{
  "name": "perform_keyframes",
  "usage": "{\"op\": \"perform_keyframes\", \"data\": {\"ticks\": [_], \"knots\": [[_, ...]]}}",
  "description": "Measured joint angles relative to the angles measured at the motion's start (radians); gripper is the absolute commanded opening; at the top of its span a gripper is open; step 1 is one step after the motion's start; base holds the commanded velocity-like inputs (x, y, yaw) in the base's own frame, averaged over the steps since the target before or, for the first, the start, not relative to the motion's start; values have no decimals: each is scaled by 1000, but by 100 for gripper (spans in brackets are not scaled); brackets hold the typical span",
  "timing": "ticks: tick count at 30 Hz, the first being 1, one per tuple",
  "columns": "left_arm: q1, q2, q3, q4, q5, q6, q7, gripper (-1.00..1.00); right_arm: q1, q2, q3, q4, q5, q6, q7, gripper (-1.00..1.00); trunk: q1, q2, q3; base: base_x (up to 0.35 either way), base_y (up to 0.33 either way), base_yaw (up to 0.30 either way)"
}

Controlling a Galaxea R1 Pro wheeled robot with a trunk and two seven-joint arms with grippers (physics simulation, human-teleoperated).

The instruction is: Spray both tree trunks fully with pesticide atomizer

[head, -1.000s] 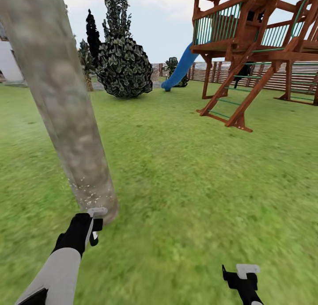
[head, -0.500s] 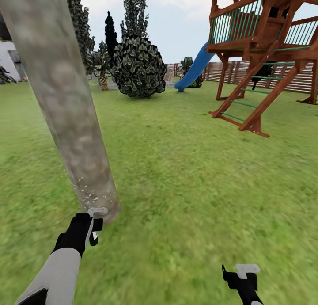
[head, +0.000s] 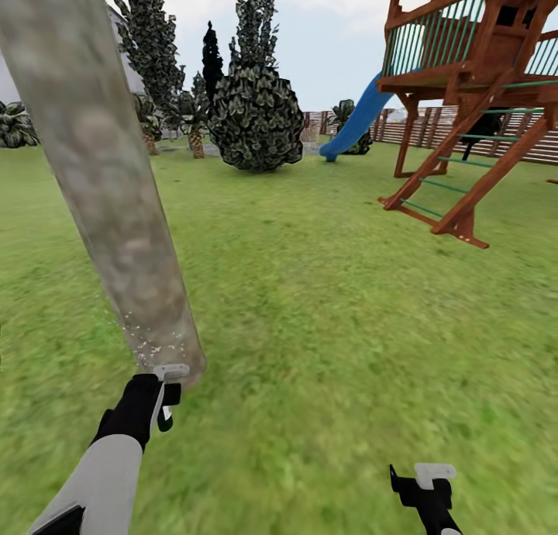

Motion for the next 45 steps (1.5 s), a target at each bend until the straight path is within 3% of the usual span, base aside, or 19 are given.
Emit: {"op": "perform_keyframes", "data": {"ticks": [9, 18, 24, 26, 30, 33, 45], "knots": [[0, 13, 6, 1, 2, 4, 0, -100, 0, -1, 0, 0, 0, -1, -1, 100, 0, 0, 0, 90, -247, 269], [-12, 11, 0, -10, 3, 21, -15, -100, 0, -3, 0, 0, 0, -1, -1, 100, 0, 0, 0, 34, -17, 184], [-178, 15, -1, -16, -1, 125, -17, -100, 0, -6, 0, 0, 0, -1, -1, 100, 0, 0, 0, 0, 0, 4], [-198, 21, -1, -16, -1, 127, -17, -100, 0, -6, 0, 0, 0, -1, -1, 100, 0, 0, 0, 0, 0, 0], [-204, 73, 2, -16, 1, 166, -46, -100, 0, -6, 0, 0, 0, 0, -1, 100, 0, 0, 0, 0, 0, 0], [-203, 88, 1, -17, 0, 170, -100, -100, 0, -6, 0, 0, 0, 0, -1, 100, 0, 0, 0, 0, 0, 82], [-212, 73, -2, -73, -3, 170, -111, -100, 0, -6, 0, 0, 0, -1, -1, 100, 0, 0, 0, 0, -213, 154]]}}
